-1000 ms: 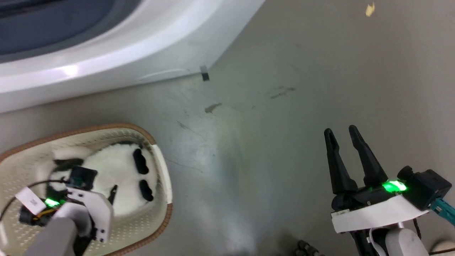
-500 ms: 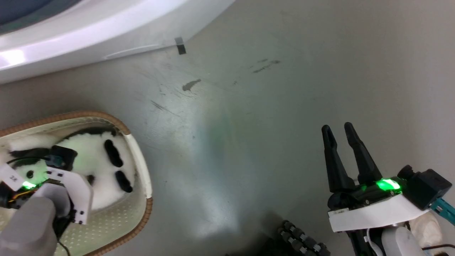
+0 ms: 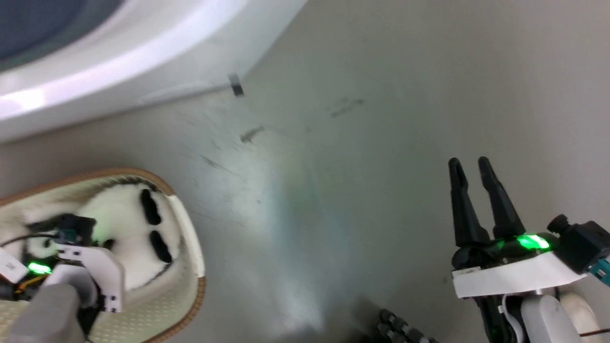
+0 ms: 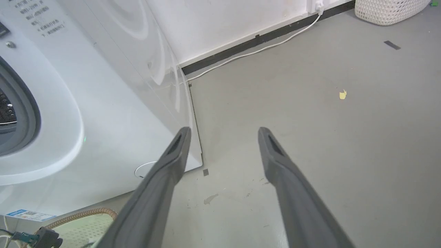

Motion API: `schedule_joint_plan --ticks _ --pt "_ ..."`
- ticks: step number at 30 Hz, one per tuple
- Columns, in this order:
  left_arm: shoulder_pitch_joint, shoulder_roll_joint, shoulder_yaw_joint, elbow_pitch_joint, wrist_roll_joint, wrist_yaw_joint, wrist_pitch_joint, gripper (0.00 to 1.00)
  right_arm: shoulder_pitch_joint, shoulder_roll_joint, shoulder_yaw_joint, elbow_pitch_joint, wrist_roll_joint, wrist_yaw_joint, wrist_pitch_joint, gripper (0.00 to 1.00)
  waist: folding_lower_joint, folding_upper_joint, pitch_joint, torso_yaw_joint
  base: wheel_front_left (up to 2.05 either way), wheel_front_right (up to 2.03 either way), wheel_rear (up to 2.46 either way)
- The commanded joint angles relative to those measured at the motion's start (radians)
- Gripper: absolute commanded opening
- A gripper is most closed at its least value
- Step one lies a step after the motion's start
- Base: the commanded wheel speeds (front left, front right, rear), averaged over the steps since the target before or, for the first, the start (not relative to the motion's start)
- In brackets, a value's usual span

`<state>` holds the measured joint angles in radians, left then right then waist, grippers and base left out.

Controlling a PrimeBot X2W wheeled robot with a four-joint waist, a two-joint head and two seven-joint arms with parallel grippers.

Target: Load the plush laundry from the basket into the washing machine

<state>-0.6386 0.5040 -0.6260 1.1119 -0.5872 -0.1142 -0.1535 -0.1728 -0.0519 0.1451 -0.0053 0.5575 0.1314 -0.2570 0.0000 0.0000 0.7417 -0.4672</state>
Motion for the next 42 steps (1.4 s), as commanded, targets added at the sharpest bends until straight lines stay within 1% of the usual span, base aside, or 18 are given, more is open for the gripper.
schedule_joint_plan --ticks 1,7,12,15,16,17,20,21,23,24,25,26,30,31,33,36,39,42 --pt "0.011 -0.021 -0.001 0.007 -0.007 0.001 -0.023 0.0 0.006 0.002 -0.016 0.007 -0.017 -0.001 -0.005 1.0 0.0 0.0 -0.09 0.059 0.0 0.0 0.0" --pt "0.064 -0.095 -0.001 0.011 -0.024 -0.004 -0.089 0.0 0.046 0.002 -0.067 0.032 -0.081 -0.001 -0.005 1.0 0.0 0.0 -0.24 0.138 0.0 0.0 0.0" --pt "0.125 -0.143 0.014 -0.042 -0.028 -0.005 -0.107 0.0 0.082 0.002 -0.101 0.045 -0.125 -0.001 -0.005 1.0 0.0 0.0 -0.354 0.202 0.0 0.0 0.0" --pt "0.176 -0.153 0.061 -0.156 -0.013 0.017 -0.108 0.0 0.103 0.002 -0.116 0.049 -0.144 -0.001 -0.005 1.0 0.0 0.0 -0.409 0.237 0.0 0.0 0.0" --pt "0.176 -0.153 0.061 -0.156 -0.013 0.017 -0.108 0.0 0.103 0.002 -0.116 0.049 -0.144 -0.001 -0.005 1.0 0.0 0.0 -0.409 0.237 0.0 0.0 0.0" --pt "0.225 -0.157 0.098 -0.244 0.01 0.036 -0.108 0.0 0.117 0.002 -0.122 0.052 -0.154 -0.001 -0.005 1.0 0.0 0.0 -0.442 0.256 0.0 0.0 0.0" --pt "0.304 -0.167 0.165 -0.385 0.045 0.061 -0.108 0.0 0.136 0.002 -0.129 0.058 -0.164 -0.001 -0.005 1.0 0.0 0.0 -0.484 0.276 0.0 0.0 0.0" --pt "0.304 -0.167 0.165 -0.385 0.045 0.061 -0.108 0.0 0.136 0.002 -0.129 0.058 -0.164 -0.001 -0.005 1.0 0.0 0.0 -0.484 0.276 0.0 0.0 0.0" --pt "0.376 -0.177 0.235 -0.526 0.092 0.085 -0.108 0.0 0.153 0.002 -0.131 0.061 -0.169 -0.001 -0.005 1.0 0.0 0.0 -0.513 0.289 0.0 0.0 0.0" --pt "0.376 -0.177 0.235 -0.526 0.092 0.085 -0.108 0.0 0.153 0.002 -0.131 0.061 -0.169 -0.001 -0.005 1.0 0.0 0.0 -0.513 0.289 0.0 0.0 0.0" --pt "0.417 -0.189 0.286 -0.622 0.119 0.096 -0.108 0.0 0.162 0.002 -0.131 0.062 -0.171 -0.001 -0.005 1.0 0.0 0.0 -0.525 0.293 0.0 0.0 0.0" --pt "0.417 -0.189 0.286 -0.622 0.119 0.096 -0.108 0.0 0.162 0.002 -0.131 0.062 -0.171 -0.001 -0.005 1.0 0.0 0.0 -0.525 0.293 0.0 0.0 0.0" --pt "0.474 -0.211 0.391 -0.835 0.195 0.096 -0.108 0.0 0.169 0.002 -0.12 0.057 -0.171 -0.001 -0.005 1.0 0.0 0.0 -0.526 0.29 0.0 0.0 0.0" --pt "0.474 -0.211 0.391 -0.835 0.195 0.096 -0.108 0.0 0.169 0.002 -0.12 0.057 -0.171 -0.001 -0.005 1.0 0.0 0.0 -0.526 0.29 0.0 0.0 0.0" --pt "0.47 -0.218 0.452 -0.936 0.227 0.085 -0.108 0.0 0.16 0.002 -0.106 0.051 -0.167 -0.001 -0.005 1.0 0.0 0.0 -0.501 0.275 0.0 0.0 0.0" --pt "0.455 -0.222 0.496 -0.995 0.235 0.08 -0.108 0.0 0.149 0.002 -0.097 0.046 -0.163 -0.001 -0.005 1.0 0.0 0.0 -0.473 0.261 0.0 0.0 0.0" --pt "0.41 -0.203 0.536 -1.05 0.247 0.066 -0.108 0.0 0.124 0.002 -0.081 0.035 -0.151 -0.001 -0.005 1.0 0.0 0.0 -0.417 0.236 0.0 0.0 0.0" --pt "0.331 -0.159 0.555 -1.071 0.251 0.053 -0.093 0.0 0.096 0.002 -0.058 0.026 -0.134 -0.001 -0.005 1.0 0.0 0.0 -0.354 0.211 0.0 0.0 0.0"
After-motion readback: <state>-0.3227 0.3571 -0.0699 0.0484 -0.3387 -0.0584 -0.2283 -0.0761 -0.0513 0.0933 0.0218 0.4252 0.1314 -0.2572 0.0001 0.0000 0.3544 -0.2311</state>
